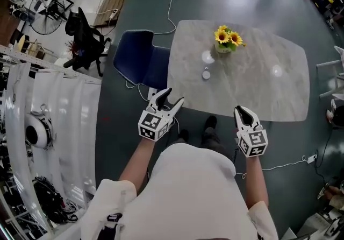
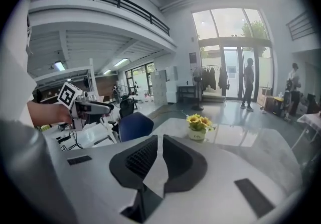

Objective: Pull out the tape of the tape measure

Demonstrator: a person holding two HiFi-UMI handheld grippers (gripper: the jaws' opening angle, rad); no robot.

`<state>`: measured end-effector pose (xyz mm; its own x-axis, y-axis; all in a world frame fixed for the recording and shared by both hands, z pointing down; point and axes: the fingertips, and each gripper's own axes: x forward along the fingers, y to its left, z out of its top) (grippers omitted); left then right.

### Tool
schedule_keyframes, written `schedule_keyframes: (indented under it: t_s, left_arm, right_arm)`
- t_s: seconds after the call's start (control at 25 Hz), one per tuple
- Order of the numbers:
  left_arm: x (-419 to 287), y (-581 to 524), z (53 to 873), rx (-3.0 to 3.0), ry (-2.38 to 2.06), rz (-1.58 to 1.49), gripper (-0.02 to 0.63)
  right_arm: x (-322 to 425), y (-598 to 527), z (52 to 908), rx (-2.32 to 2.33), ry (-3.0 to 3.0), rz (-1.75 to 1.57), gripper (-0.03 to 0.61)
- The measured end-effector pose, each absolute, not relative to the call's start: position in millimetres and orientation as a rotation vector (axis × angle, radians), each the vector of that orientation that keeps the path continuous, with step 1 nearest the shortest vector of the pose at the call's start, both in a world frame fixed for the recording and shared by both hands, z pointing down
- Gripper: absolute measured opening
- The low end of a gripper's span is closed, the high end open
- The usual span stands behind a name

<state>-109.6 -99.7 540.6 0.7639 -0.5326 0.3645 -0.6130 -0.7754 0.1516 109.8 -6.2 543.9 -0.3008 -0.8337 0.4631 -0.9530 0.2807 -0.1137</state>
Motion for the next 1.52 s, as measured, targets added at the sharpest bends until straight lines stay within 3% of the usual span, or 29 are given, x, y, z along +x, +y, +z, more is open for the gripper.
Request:
schedule_keyframes:
  t_s: [0.84, 1.52]
  left_arm:
    - [9.1, -172.1, 689.3, 2.459, -1.017, 0.618, 0.244]
    - [58.9, -224.3, 832.3, 2.371, -0.891, 0.909, 0.244]
  right_arm:
    - [183.7, -117.0, 648.9, 1.185, -2.325, 0.646, 0.046]
    - [167.1, -148.8, 730.1, 1.149, -2.217, 0.763, 0.046]
